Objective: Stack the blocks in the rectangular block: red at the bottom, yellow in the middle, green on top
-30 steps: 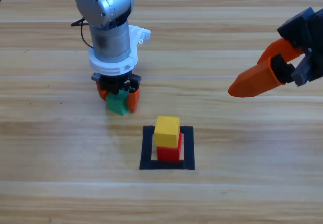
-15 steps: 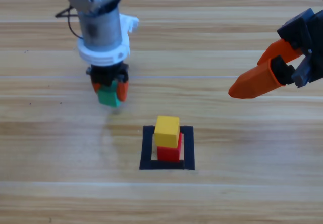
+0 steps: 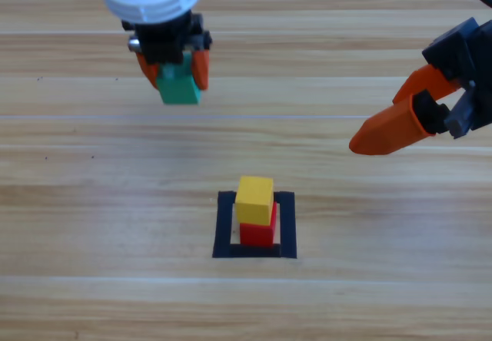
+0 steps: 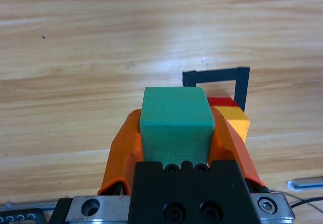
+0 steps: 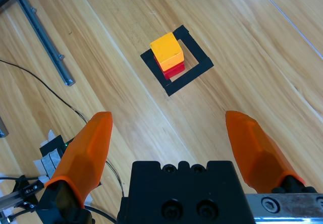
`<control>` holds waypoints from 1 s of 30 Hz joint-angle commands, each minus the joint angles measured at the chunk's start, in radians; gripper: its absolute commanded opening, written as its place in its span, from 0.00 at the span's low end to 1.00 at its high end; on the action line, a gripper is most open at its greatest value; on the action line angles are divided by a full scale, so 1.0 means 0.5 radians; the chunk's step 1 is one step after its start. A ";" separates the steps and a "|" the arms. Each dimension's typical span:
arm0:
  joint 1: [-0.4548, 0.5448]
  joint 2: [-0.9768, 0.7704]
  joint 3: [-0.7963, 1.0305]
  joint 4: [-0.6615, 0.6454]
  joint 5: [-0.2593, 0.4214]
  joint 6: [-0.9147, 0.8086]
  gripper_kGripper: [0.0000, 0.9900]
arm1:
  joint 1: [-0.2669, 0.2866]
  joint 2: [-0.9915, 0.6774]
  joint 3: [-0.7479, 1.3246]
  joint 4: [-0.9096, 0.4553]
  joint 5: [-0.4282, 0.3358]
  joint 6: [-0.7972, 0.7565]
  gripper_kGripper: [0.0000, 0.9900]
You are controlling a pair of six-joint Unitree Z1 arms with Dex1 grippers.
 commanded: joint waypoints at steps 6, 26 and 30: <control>-0.317 0.067 0.079 0.015 0.017 -0.143 0.00 | -0.035 -0.048 0.064 -0.040 0.025 -0.006 0.99; -0.461 0.279 0.018 0.015 -0.023 -0.140 0.00 | -0.035 -0.063 0.067 -0.040 0.028 -0.003 0.99; -0.474 0.282 0.003 0.015 -0.045 -0.161 0.00 | -0.035 -0.063 0.064 -0.040 0.034 -0.003 0.99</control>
